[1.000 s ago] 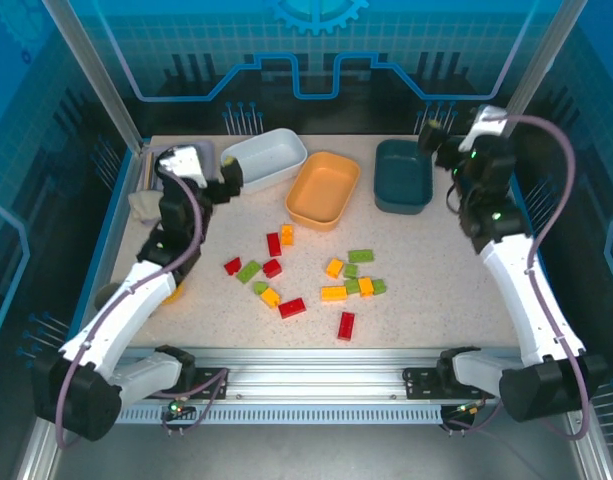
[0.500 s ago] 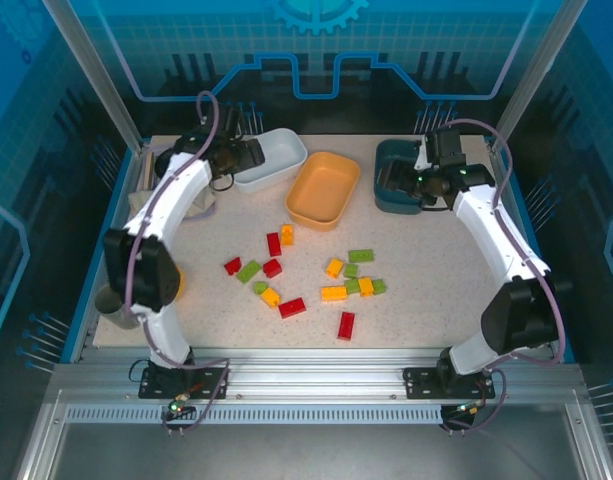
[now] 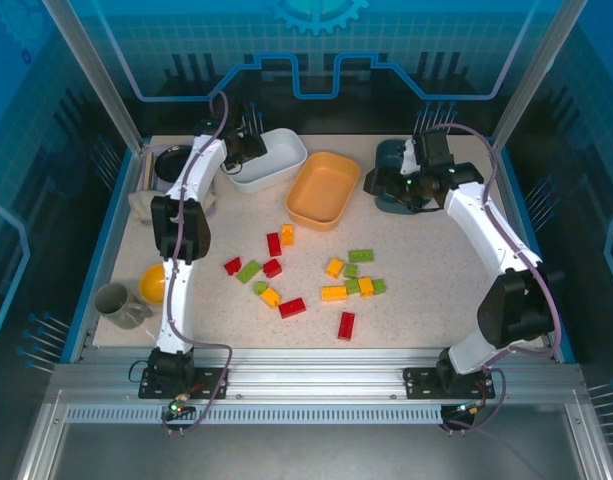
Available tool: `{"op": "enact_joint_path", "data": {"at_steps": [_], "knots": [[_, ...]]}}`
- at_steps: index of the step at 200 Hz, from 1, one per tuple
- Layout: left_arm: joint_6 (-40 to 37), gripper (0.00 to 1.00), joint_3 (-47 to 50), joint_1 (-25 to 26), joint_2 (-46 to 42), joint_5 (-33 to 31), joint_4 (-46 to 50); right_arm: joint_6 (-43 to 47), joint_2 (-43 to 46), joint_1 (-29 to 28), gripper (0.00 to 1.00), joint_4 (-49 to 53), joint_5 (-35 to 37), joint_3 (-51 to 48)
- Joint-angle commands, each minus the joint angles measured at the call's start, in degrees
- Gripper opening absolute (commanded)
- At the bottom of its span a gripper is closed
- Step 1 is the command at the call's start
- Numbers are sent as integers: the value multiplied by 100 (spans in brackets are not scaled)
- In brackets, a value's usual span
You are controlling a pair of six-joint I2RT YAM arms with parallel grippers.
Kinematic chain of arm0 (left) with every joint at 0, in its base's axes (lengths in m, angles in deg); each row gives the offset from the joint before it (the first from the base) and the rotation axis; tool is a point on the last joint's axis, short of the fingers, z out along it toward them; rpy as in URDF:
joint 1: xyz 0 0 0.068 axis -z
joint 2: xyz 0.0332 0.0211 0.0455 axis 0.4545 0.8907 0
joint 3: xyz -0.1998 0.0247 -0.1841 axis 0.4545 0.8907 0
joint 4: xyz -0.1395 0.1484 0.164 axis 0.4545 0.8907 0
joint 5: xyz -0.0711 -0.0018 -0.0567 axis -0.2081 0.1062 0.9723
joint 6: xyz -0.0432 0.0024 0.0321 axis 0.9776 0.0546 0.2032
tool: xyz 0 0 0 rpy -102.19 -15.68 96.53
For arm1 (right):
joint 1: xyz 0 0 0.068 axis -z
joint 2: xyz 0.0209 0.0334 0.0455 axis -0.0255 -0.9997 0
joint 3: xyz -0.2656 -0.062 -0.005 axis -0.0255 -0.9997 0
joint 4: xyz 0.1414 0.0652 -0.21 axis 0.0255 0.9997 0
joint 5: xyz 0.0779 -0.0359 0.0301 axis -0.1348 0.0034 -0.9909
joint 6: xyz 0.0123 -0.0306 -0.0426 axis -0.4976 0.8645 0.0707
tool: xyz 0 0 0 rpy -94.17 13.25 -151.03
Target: Sort the legos into containers by color
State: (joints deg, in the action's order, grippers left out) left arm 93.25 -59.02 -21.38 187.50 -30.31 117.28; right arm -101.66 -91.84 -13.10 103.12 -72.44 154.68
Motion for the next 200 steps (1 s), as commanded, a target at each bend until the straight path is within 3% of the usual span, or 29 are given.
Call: {"op": "enact_joint_path", "data": {"at_steps": [1,41,84,152,200], "knots": [[87,68,-259,2,247,600,205,19,-157,-37,79,237,-151,299],[199,62,-133,47,270,969,517,44,-601,233,79,484,73,667],[418,55,638,162,-188,1415,399,69,-1446,682,77,788,556,1442],[1193,51,1724,522,-882,1975,-30,477,-3609,1006,56,2116,1141,3706],[1576,50,2433,761,-1242,2164,-471,755,-4761,942,50,2710,734,4598]]}}
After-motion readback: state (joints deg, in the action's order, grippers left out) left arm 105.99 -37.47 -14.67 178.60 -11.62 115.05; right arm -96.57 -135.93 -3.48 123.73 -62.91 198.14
